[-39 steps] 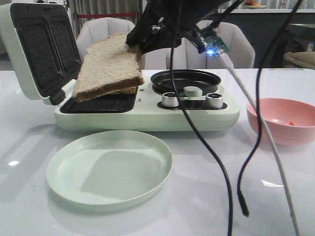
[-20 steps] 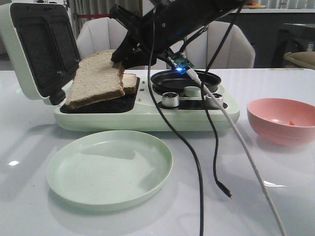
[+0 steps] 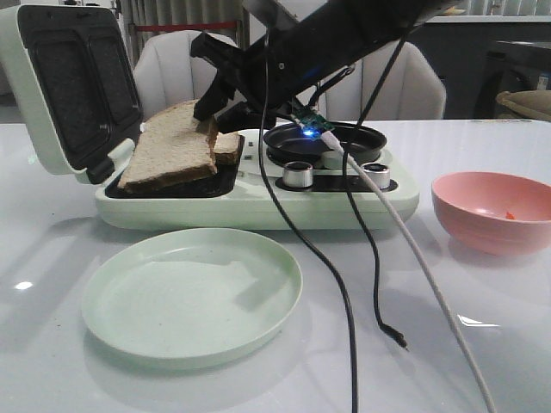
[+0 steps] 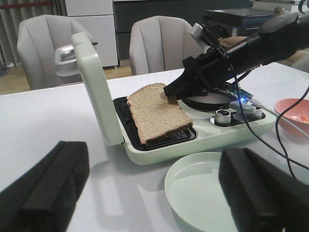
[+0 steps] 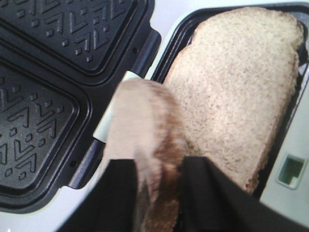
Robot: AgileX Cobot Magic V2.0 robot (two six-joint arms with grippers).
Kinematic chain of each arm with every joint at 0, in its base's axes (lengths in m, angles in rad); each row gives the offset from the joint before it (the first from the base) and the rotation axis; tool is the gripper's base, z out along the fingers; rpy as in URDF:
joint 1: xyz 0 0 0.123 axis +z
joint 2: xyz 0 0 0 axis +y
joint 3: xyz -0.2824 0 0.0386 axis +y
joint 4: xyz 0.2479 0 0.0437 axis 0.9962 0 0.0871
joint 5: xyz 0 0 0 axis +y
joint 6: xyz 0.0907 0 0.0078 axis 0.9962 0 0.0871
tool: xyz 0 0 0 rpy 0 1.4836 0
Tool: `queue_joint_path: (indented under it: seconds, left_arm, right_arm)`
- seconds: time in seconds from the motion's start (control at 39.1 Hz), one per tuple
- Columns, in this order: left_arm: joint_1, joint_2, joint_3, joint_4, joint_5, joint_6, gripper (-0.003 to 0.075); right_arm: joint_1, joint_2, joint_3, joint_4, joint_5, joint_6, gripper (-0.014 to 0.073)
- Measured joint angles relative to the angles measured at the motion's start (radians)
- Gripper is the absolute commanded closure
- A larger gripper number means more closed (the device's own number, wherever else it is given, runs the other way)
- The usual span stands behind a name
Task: Make breakfast with bread and shrimp
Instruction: 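Lower the bread onto the first slice, open the right gripper, withdraw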
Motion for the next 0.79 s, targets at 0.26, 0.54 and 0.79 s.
queue_joint_path:
  seconds: [0.26, 0.54, 0.79]
  left_arm:
    - [0.000, 0.000, 0.000, 0.000, 0.000, 0.000, 0.0116]
    - [0.000, 0.000, 0.000, 0.000, 0.000, 0.000, 0.0116]
    - [0.000, 0.000, 0.000, 0.000, 0.000, 0.000, 0.0116]
  right_arm:
    - [0.000, 0.000, 0.000, -0.027, 0.000, -0.072, 0.0008]
    - [0.000, -0.067, 0.000, -0.245, -0.030, -0.073, 0.0008]
    - [0.000, -0.233, 0.000, -0.573, -0.008, 0.086, 0.0008]
